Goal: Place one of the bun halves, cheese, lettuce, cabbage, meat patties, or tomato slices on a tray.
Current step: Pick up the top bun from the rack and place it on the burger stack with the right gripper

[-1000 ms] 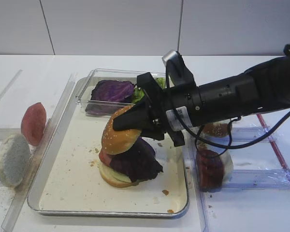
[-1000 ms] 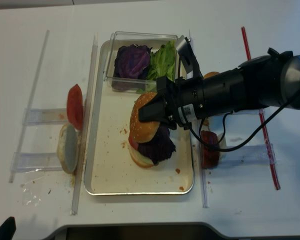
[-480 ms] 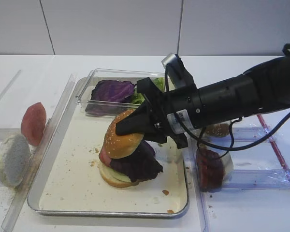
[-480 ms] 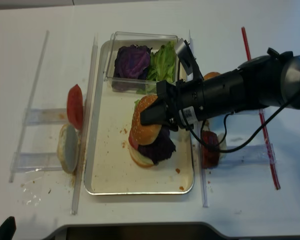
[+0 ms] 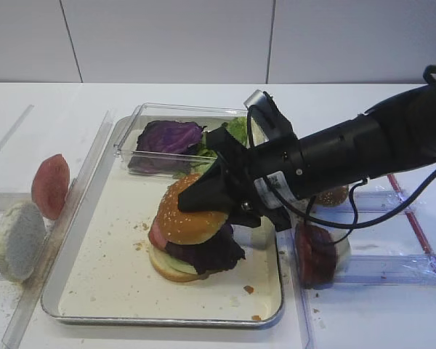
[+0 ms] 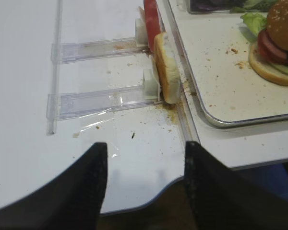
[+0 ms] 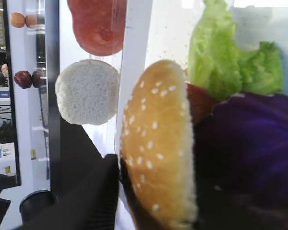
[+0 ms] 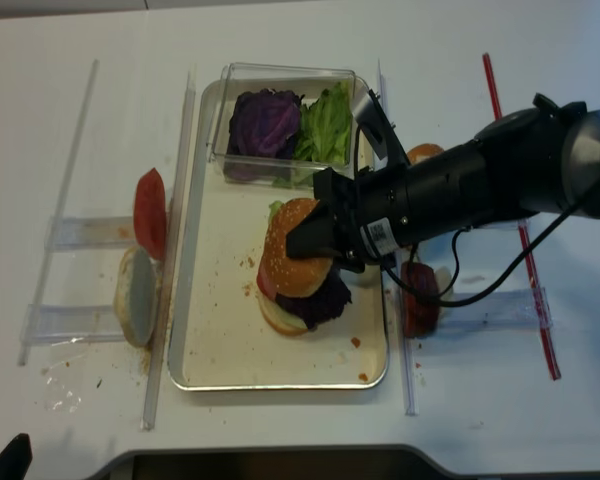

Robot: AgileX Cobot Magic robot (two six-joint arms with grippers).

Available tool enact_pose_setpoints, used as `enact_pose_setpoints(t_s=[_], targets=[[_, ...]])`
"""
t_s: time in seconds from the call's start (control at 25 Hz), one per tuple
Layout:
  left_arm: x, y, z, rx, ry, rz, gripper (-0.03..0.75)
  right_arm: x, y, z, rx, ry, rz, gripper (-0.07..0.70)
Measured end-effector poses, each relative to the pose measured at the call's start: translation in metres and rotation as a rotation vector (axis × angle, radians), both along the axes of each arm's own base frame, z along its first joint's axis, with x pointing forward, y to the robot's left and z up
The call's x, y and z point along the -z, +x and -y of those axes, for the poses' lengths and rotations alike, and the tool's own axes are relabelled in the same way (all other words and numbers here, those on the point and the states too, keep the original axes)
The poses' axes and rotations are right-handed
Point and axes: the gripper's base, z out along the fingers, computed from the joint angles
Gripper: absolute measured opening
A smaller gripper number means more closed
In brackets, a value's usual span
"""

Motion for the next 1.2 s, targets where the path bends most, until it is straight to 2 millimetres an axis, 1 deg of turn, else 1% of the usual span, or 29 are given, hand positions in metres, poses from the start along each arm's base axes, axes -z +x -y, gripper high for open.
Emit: enact_pose_setpoints(t_s=[0.08, 0.2, 0.32, 0.96, 1.2], targets=[[0.000, 0.000, 0.000, 0.000, 0.000, 0.000, 0.350, 0.001, 0.000, 0.000, -0.002, -0.008, -0.001, 0.330], [0.000, 0.000, 0.000, 0.000, 0.000, 0.000, 0.350, 0.001, 0.000, 0.001, -0.004, -0.014, -0.004, 0.407], [0.000, 0.000, 0.000, 0.000, 0.000, 0.000, 0.350, 0.002, 0.000, 0.001, -0.002, -0.028, -0.021, 0.439], [0.000, 0.000, 0.000, 0.000, 0.000, 0.000, 0.350, -0.017, 0.015, 0.000, -0.096, -0.230, -0.055, 0.452], [0.000, 0.000, 0.000, 0.000, 0.000, 0.000, 0.350, -0.021, 0.011, -0.010, -0.149, -0.302, -0.044, 0.452]])
